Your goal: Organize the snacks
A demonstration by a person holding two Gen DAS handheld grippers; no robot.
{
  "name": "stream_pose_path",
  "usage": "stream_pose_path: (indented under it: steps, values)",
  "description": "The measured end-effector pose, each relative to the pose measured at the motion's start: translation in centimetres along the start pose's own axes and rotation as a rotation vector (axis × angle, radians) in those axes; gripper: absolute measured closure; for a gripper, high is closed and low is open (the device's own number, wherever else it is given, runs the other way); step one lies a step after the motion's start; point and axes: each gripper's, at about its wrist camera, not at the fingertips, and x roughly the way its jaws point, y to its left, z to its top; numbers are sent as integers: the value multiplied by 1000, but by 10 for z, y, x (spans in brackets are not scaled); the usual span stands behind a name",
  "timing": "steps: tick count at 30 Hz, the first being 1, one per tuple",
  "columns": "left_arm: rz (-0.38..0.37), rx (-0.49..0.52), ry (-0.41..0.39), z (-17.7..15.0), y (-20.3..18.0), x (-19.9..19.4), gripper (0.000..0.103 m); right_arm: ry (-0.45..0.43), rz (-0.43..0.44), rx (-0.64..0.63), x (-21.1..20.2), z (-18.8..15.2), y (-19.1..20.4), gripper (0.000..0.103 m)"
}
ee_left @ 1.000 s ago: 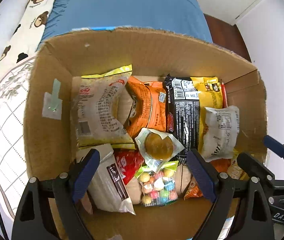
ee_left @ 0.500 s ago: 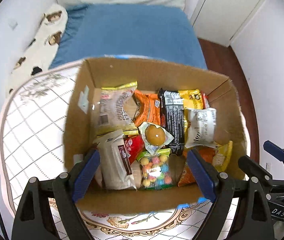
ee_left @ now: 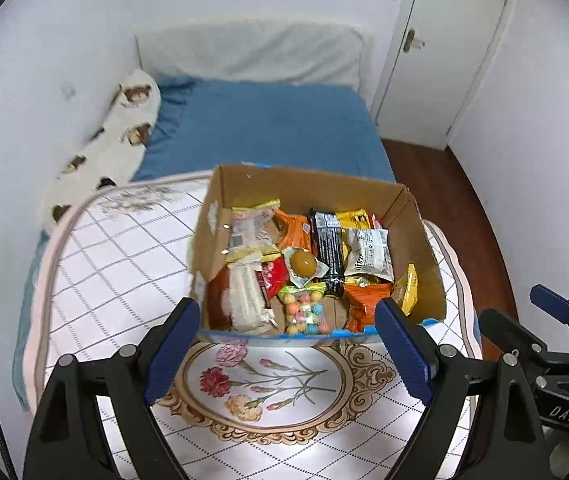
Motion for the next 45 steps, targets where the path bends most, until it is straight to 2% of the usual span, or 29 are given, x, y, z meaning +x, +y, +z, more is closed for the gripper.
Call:
stream_pose_path:
  steps: [4, 13, 22, 30, 39, 42, 45]
  values:
    - [34, 15, -63, -21, -5, -33, 14, -50, -12, 7, -33, -19, 0, 1]
    - [58, 56, -131, -57, -17, -83, 13, -178, -75, 5, -108, -56, 2, 0]
    - [63, 54, -170, -85, -22, -116, 14, -221, -82, 10, -146, -81, 5, 0]
    - [64, 59, -182, -92, -24, -123, 14, -224, -77, 3, -154, -91, 13, 0]
    - [89, 48, -201, -82, -23, -111, 13, -237, -118, 32, -141, -86, 6, 0]
    - [93, 51, -209, -75, -22, -102, 0, -237, -136, 38, -130, -80, 4, 0]
    - [89, 56, -219, -68, -23, -93, 0, -245, -156, 38, -118, -74, 2, 0]
